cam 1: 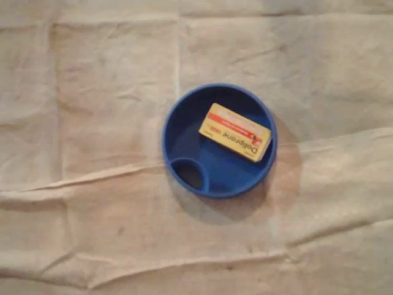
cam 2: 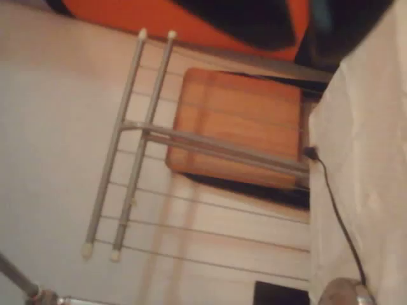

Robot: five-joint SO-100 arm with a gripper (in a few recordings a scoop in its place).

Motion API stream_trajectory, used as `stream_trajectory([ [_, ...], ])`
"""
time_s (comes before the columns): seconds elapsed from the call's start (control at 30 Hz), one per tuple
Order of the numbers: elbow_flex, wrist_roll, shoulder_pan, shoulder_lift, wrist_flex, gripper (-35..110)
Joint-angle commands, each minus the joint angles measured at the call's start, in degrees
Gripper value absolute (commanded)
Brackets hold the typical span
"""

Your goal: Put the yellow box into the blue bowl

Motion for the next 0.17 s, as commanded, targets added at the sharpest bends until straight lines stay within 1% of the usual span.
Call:
stream_trajectory([
  [0.0,3.52,0.53,0.44,4.75,-0.09,0],
  [0.13,8.00,0.53,0.53,9.93,-0.09,0],
])
